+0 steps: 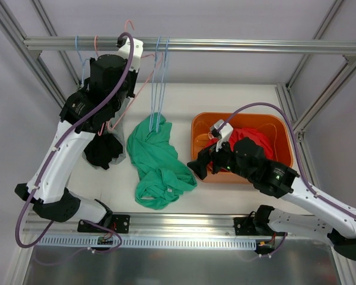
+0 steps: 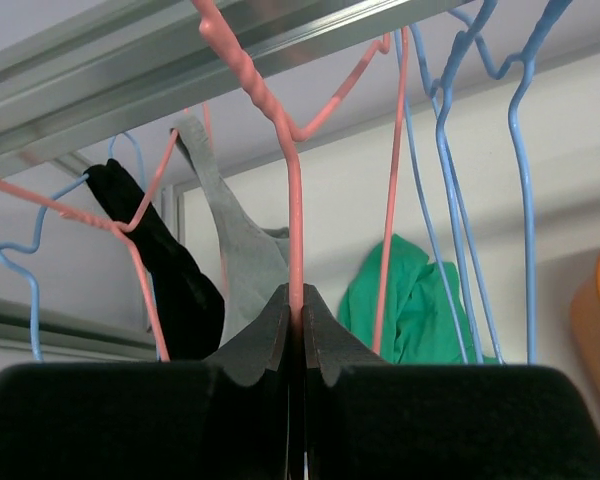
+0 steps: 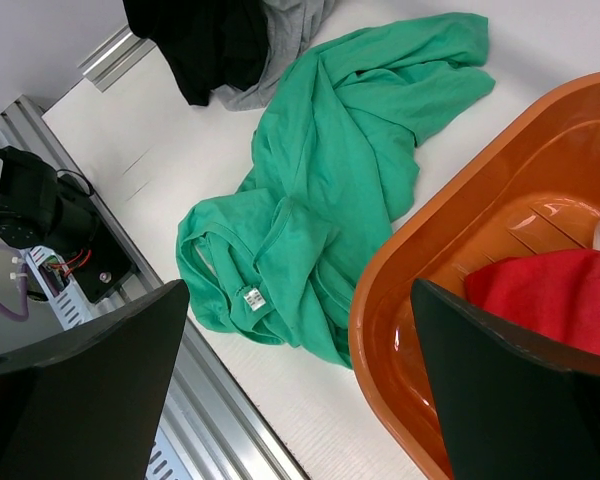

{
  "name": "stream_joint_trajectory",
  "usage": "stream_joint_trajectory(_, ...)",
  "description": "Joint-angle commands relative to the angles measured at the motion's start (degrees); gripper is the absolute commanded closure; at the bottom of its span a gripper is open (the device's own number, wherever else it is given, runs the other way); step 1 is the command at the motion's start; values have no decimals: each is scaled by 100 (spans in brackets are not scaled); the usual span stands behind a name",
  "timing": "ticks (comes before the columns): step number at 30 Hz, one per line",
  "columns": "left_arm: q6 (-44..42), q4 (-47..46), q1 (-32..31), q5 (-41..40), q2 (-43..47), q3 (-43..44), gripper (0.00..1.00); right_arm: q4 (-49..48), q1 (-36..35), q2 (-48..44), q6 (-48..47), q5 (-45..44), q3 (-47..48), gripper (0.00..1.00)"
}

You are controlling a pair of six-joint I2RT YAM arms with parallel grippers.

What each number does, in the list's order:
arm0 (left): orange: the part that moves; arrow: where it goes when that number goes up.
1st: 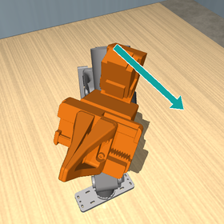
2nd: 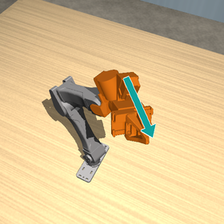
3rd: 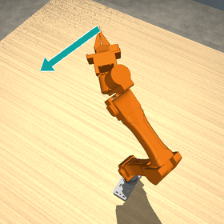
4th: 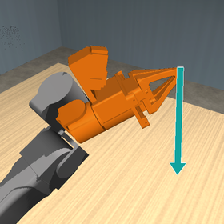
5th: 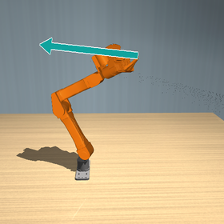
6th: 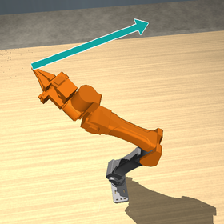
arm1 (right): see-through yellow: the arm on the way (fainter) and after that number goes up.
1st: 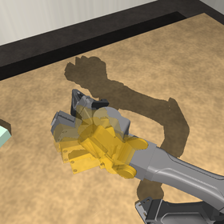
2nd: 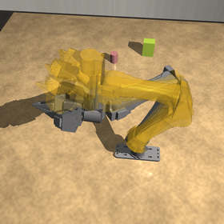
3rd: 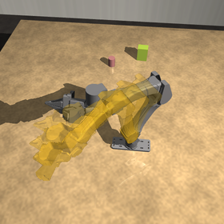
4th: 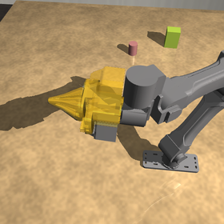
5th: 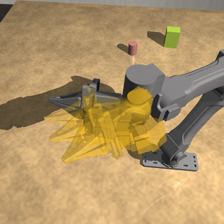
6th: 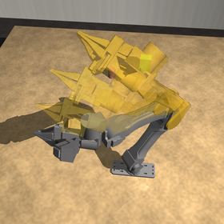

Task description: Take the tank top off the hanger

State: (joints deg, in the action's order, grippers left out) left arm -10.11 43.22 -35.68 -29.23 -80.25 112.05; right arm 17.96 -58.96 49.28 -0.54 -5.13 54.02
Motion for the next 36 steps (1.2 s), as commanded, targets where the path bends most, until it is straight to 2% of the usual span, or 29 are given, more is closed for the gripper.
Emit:
stream_joint_trajectory(1,-228,-297,-35,-171,-236,282,100,-47,16,-146,-69,47,65,1)
stream_joint_trajectory(6,-404,-349,-9,-100,-720,344,100,-64,16,-208,-52,99,-5,0)
stream_joint_trajectory(11,-229,-341,35,49,-861,256,100,-239,25,-182,-26,240,-189,1)
stream_joint_trajectory(13,-202,-341,35,111,-826,142,98,-292,16,-103,-34,336,-234,1)
stream_joint_trajectory(15,-141,-341,35,128,-738,-7,91,-380,25,-50,-26,372,-287,1)
stream_joint_trajectory(24,272,-341,44,366,-237,-253,89,-591,25,328,1,732,-199,1)
stream_joint_trajectory(28,325,-341,44,410,-97,-315,75,-662,25,372,10,767,-199,0)
stream_joint_trajectory(29,317,-341,44,410,-88,-324,65,-679,25,381,1,767,-199,0)
stream_joint_trajectory(34,413,-332,70,278,158,-386,40,-688,25,486,-43,899,-164,0)
stream_joint_trajectory(36,527,-323,70,191,420,-508,2,-758,16,600,-191,1231,-129,0)
